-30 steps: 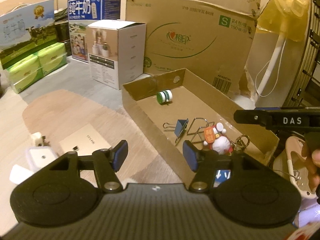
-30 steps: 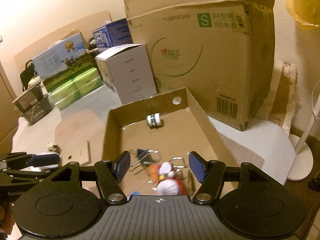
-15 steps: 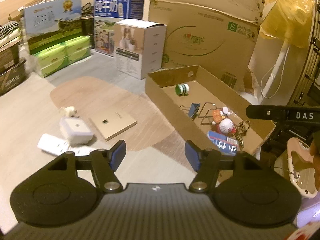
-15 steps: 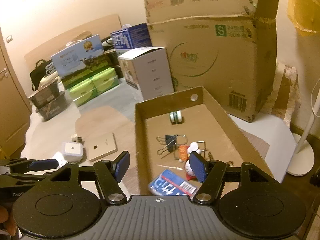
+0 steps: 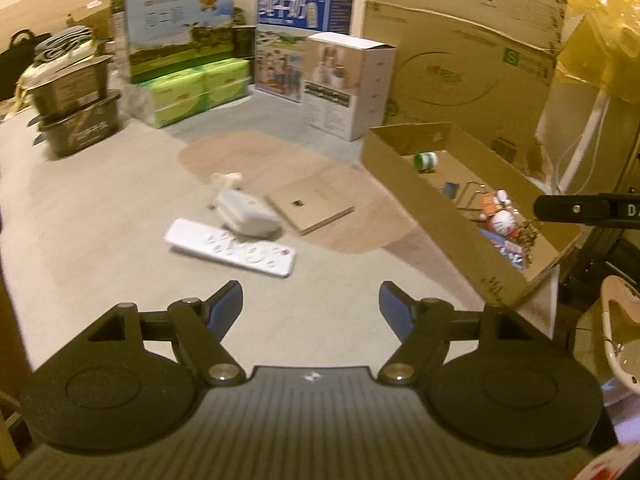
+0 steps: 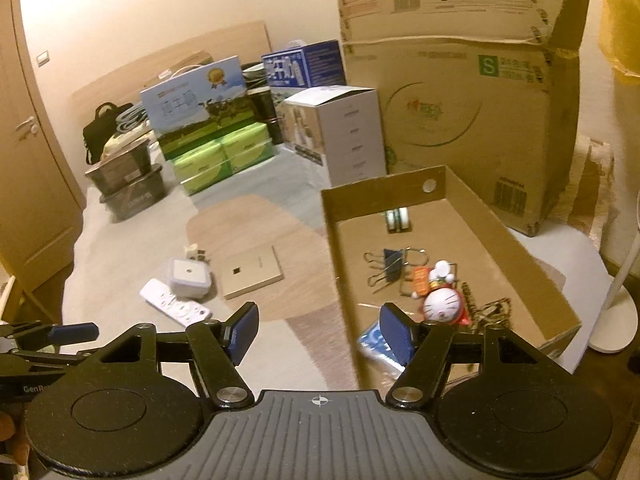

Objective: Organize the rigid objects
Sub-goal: 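Lift both open tools away from the tray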

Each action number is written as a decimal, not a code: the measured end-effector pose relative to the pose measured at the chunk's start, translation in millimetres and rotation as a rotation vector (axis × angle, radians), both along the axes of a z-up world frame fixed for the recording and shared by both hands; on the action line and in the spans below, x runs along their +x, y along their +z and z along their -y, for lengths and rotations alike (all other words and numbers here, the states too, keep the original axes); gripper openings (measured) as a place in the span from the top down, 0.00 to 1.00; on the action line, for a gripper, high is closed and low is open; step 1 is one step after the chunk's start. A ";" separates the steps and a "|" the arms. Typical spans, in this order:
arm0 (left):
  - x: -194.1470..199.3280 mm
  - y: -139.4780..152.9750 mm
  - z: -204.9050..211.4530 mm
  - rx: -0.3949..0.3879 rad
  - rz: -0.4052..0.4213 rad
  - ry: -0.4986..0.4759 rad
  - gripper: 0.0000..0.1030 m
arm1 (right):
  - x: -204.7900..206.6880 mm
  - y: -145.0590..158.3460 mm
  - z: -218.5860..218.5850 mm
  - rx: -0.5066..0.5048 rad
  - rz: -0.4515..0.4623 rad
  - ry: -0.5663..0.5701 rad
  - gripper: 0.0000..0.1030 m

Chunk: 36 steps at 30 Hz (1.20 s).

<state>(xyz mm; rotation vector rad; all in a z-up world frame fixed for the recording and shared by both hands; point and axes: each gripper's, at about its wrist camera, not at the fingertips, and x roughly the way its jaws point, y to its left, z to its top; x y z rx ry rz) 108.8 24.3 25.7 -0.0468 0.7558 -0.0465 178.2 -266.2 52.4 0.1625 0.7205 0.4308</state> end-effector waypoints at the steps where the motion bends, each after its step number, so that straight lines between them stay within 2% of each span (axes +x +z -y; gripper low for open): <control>1: -2.1 -0.5 -5.4 0.002 -0.002 0.011 0.29 | -1.7 -0.3 -3.0 0.001 -0.002 0.004 0.35; 9: -14.9 -5.5 -34.7 0.005 -0.015 0.074 0.27 | -9.4 -5.1 -26.1 -0.010 -0.012 0.047 0.34; 20: -17.9 -12.6 -56.4 0.007 -0.033 0.115 0.26 | -6.5 -11.1 -53.7 -0.026 -0.021 0.099 0.34; 36: 8.4 -33.1 -87.8 0.012 -0.065 0.157 0.25 | 23.2 -42.2 -96.5 -0.056 -0.064 0.175 0.34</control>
